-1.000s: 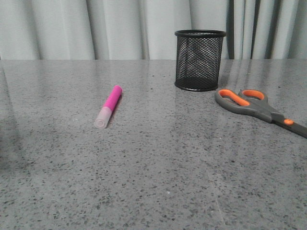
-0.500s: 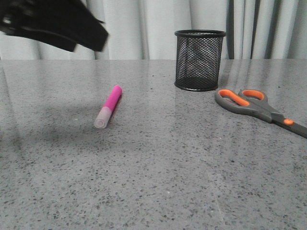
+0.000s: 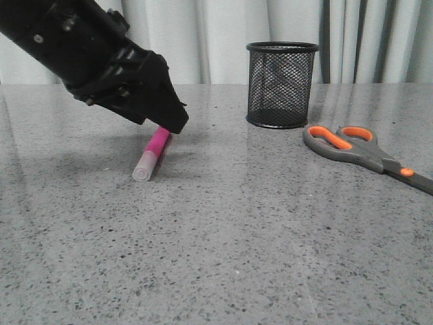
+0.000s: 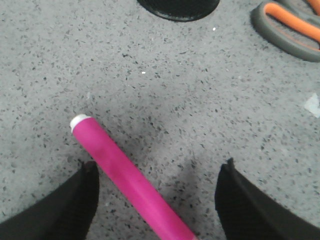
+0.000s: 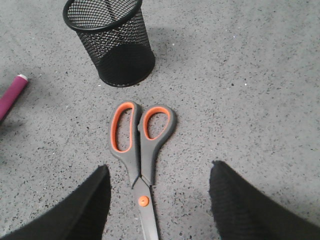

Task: Put pen and scissors into bin
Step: 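Lower the left gripper onto the pink marker and close it, then lift the pink marker with the left gripper and drop it into the mesh cup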

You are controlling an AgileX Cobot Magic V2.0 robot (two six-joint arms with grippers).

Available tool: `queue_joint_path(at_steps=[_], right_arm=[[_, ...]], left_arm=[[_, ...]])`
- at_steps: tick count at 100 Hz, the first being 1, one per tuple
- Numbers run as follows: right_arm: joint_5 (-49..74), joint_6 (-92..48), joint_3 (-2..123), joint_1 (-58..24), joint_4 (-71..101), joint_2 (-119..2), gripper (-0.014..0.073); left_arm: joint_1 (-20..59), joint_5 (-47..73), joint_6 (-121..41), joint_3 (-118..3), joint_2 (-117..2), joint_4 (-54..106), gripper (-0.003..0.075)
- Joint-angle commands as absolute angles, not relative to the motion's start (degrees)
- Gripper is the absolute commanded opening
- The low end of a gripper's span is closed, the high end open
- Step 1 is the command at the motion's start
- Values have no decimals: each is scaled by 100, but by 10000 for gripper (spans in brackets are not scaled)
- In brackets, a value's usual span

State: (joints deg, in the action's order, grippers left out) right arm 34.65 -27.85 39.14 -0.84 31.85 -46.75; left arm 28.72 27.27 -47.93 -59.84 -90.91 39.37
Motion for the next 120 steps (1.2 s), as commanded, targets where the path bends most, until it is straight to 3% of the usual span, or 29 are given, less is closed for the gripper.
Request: queue_joint_path(at_steps=[1,46,58,84,120], right_arm=[[3181,-2854,4114,-50,3334,-4682,393],[3181,-2887,4114,-50,3334,-4682,393],[3181,-2891,4114,-50,3334,-4682,393],[3181,-2900,4114,-50,3334,-4682,393],[3181,-2900,4114,-50,3334,-4682,393]], left_arm=[[2912,2425,-4709,-6185,-8993,3997,449],[2912,2273,-4679,-6185,-9331,3832,437],[2912,2295,-4679,-6185,-9331,3723,328],[2912,2598,-4679,-6185,-9331,3713,-20],[2948,2747,-4594,-6430,-8826,3759,-20]])
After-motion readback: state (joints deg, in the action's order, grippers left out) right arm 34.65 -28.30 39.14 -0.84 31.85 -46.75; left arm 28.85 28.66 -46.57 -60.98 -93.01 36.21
